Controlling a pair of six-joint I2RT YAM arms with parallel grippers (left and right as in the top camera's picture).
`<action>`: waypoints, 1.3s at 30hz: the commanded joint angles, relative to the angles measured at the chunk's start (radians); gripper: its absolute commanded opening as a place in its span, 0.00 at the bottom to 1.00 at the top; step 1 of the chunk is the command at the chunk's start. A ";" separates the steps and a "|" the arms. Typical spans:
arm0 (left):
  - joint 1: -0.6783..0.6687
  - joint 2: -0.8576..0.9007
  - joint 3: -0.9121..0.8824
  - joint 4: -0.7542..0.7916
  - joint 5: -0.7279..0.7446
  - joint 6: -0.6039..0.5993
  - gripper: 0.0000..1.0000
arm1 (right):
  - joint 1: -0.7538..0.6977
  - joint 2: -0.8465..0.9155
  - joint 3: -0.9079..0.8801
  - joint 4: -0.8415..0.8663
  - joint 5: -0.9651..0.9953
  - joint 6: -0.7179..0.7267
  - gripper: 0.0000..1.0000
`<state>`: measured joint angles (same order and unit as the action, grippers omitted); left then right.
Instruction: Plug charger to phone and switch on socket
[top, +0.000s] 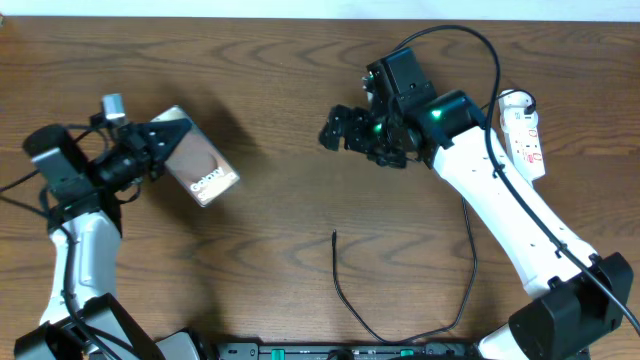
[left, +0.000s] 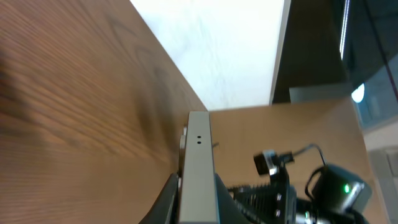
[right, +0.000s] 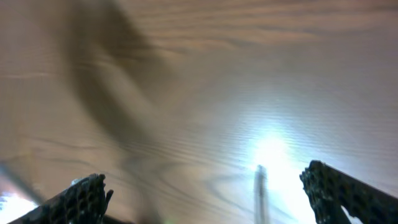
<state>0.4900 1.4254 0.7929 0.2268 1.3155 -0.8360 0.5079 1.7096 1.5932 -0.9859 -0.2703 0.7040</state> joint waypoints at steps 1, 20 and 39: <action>0.055 0.000 0.000 0.007 0.057 0.012 0.07 | 0.037 0.002 0.001 -0.079 0.141 0.000 0.99; 0.103 0.000 0.000 0.006 0.137 0.013 0.07 | 0.392 0.006 -0.333 0.104 0.206 0.289 0.99; 0.103 0.000 0.000 0.006 0.140 0.013 0.08 | 0.341 0.218 -0.377 0.160 0.082 0.281 0.89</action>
<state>0.5884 1.4254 0.7929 0.2283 1.4128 -0.8330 0.8742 1.9030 1.1931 -0.8223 -0.1337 1.0142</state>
